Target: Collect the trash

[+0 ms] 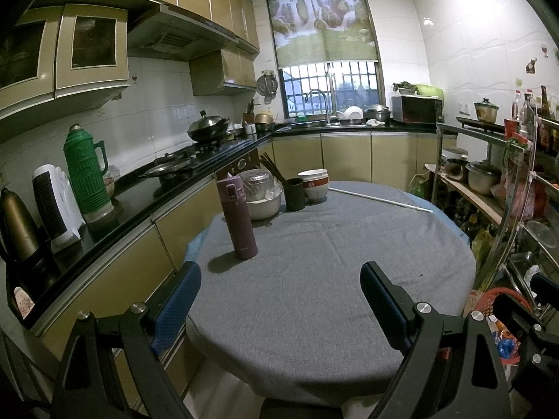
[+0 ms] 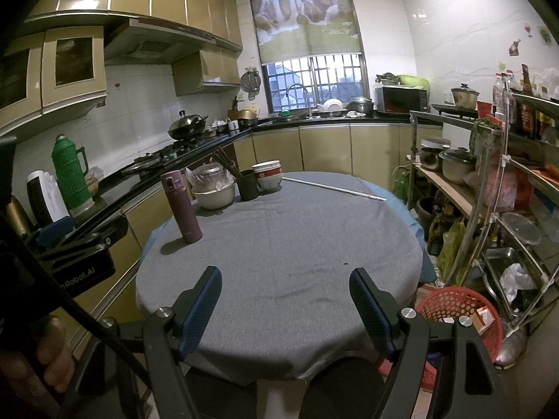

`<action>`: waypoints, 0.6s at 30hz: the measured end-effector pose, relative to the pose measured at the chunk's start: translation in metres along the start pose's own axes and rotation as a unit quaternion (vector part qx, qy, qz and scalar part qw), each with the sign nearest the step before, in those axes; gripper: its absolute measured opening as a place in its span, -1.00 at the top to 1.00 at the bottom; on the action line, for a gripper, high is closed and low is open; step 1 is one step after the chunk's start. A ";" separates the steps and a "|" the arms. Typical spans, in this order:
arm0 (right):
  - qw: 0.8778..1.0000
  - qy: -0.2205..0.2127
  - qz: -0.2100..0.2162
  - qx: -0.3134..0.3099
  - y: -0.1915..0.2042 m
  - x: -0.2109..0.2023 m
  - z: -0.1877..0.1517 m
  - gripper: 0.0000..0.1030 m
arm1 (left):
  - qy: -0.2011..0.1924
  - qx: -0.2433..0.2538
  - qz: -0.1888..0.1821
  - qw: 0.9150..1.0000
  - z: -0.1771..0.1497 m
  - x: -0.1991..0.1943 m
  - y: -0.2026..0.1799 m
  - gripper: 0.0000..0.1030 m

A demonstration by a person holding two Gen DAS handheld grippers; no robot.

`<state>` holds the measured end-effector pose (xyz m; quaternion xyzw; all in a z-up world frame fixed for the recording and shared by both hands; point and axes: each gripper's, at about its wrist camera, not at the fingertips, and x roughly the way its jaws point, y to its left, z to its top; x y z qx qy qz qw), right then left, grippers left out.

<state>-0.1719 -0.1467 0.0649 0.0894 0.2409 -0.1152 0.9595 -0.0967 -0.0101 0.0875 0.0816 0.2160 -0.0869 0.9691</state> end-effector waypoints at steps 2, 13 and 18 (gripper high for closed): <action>1.000 0.000 0.000 -0.001 0.000 0.000 0.000 -0.53 | 0.000 0.000 -0.001 1.000 0.000 0.000 0.000 -0.80; 1.000 0.001 0.000 0.000 0.000 0.000 0.000 -0.53 | 0.000 0.000 -0.001 1.000 0.000 0.000 0.000 -0.80; 1.000 0.000 0.000 -0.002 -0.001 0.000 0.001 -0.53 | 0.001 0.000 -0.002 1.000 0.000 0.000 0.000 -0.80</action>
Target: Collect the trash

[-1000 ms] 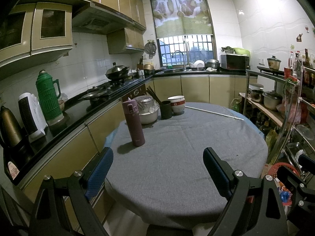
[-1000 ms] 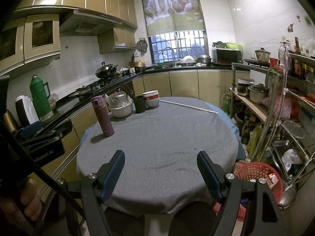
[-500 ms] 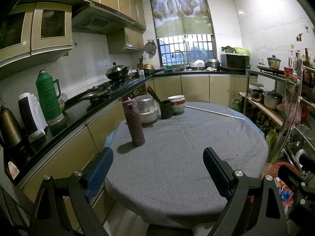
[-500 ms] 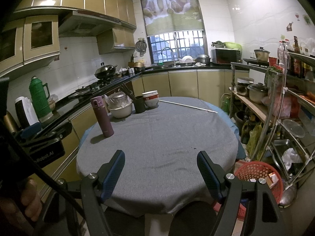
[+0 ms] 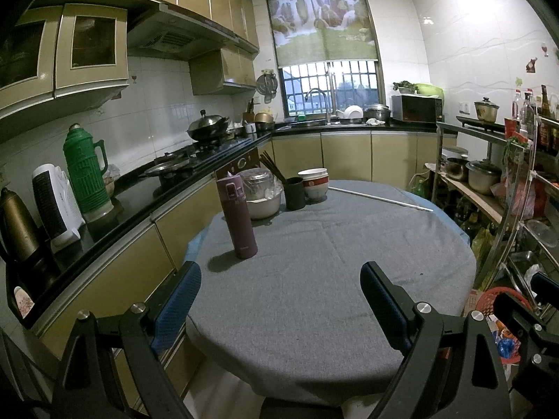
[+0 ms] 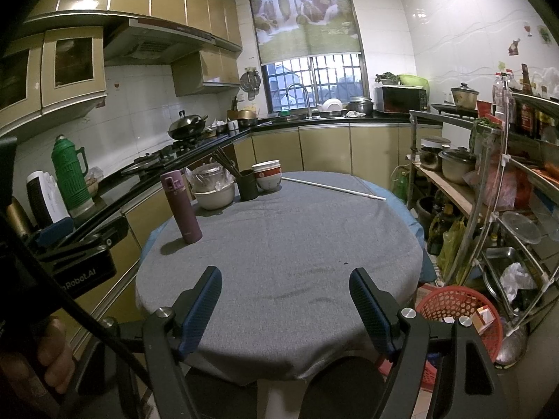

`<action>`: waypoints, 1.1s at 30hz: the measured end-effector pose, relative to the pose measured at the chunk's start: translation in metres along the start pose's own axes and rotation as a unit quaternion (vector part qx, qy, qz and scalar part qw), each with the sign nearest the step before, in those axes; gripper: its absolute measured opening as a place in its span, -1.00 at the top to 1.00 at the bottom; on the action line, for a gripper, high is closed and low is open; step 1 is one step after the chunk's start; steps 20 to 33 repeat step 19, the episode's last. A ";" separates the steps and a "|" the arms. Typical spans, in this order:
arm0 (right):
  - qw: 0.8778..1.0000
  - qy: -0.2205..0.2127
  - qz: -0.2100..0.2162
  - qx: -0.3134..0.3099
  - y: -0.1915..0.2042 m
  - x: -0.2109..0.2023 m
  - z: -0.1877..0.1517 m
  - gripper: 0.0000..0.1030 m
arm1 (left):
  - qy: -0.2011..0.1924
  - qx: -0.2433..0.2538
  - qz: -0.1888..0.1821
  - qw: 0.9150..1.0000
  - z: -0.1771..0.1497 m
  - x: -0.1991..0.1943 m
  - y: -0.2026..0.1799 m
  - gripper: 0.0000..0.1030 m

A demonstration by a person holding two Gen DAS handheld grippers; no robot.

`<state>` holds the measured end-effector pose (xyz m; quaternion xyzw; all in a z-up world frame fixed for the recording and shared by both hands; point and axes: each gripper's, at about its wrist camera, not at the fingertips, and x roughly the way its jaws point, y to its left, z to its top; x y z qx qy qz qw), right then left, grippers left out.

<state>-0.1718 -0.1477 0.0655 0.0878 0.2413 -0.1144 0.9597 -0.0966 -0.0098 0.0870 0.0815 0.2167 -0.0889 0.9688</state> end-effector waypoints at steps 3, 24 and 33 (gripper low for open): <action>1.000 0.000 0.000 0.001 0.000 0.000 0.000 -0.53 | 0.000 0.000 0.000 1.000 0.000 0.000 0.000 -0.80; 1.000 0.015 0.016 0.016 -0.007 0.035 -0.001 -0.53 | 0.031 -0.005 0.002 1.000 -0.012 0.026 0.012 -0.80; 1.000 0.015 0.016 0.016 -0.007 0.035 -0.001 -0.53 | 0.031 -0.005 0.002 1.000 -0.012 0.026 0.012 -0.80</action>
